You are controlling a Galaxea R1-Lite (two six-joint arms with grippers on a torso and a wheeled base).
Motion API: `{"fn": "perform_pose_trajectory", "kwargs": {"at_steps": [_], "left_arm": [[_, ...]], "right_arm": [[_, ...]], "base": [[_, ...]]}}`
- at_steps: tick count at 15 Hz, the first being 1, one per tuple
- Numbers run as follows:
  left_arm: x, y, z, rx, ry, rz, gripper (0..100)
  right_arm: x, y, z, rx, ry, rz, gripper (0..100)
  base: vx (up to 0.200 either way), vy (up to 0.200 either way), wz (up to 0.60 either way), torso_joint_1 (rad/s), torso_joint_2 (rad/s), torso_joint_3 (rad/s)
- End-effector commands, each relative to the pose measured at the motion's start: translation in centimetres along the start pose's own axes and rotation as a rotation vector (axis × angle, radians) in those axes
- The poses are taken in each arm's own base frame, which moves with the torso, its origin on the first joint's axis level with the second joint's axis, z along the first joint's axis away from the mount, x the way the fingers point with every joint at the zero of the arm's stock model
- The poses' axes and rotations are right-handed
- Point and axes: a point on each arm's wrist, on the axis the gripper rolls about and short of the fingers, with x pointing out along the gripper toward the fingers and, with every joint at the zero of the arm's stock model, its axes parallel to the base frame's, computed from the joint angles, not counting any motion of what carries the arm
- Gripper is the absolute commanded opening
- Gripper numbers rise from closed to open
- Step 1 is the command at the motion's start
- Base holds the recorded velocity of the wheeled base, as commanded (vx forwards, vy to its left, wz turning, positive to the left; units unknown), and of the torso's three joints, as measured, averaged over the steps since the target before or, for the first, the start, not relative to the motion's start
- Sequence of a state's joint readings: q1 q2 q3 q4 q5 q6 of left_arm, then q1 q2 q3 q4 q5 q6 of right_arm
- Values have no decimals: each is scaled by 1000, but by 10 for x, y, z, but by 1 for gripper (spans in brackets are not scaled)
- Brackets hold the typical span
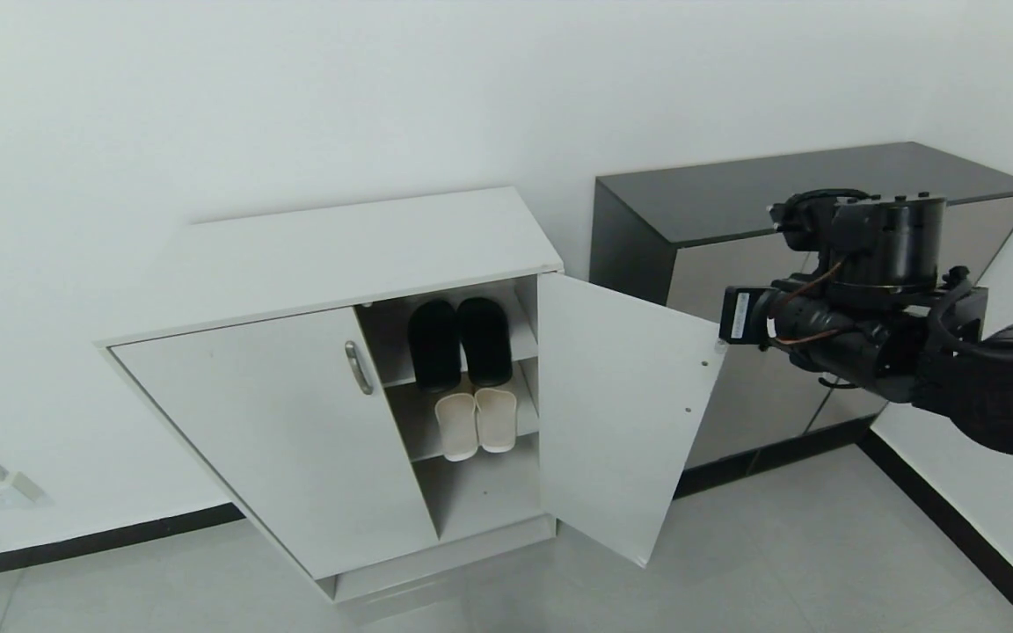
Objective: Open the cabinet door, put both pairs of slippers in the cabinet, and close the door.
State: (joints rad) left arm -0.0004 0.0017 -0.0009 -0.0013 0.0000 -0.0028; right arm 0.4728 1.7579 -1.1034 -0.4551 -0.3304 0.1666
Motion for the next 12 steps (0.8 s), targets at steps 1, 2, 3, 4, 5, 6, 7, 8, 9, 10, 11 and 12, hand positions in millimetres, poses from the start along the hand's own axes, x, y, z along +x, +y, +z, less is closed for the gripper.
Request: {"fn": "perform_pose_trajectory", "kwargs": {"at_steps": [1,2,3,4,5,6,7,8,9,10,11,12], "left_arm": [[0,0,0,0,0,0,0],[0,0,0,0,0,0,0],[0,0,0,0,-1,0,0],[0,0,0,0,-1,0,0],[0,0,0,0,-1,0,0],[0,0,0,0,0,0,0],[0,0,0,0,0,0,0],[0,0,0,0,-1,0,0],[0,0,0,0,-1,0,0],[0,0,0,0,0,0,0],[0,0,0,0,-1,0,0],[0,0,0,0,-1,0,0]], "right_arm": [[27,-15,-10,7,35,-35,0],[30,-17,-12,8,40,-33,0],[34,-20,-12,11,43,-33,0],[38,-23,-14,14,47,-35,0],[43,-25,-15,28,52,-30,0],[48,-26,-15,48,52,-29,0],[54,-30,-17,53,55,-40,0],[58,-32,-19,55,59,-48,0],[61,-34,-21,57,52,-52,0],[65,-34,-23,59,40,-53,0],[68,-35,-26,58,40,-57,0],[70,-36,-27,59,40,-57,0]], "base": [[0,0,0,0,0,0],[0,0,0,0,0,0],[0,0,0,0,0,0],[0,0,0,0,0,0],[0,0,0,0,0,0],[0,0,0,0,0,0],[0,0,0,0,0,0],[0,0,0,0,0,0],[0,0,0,0,0,0],[0,0,0,0,0,0],[0,0,0,0,0,0],[0,0,0,0,0,0]]}}
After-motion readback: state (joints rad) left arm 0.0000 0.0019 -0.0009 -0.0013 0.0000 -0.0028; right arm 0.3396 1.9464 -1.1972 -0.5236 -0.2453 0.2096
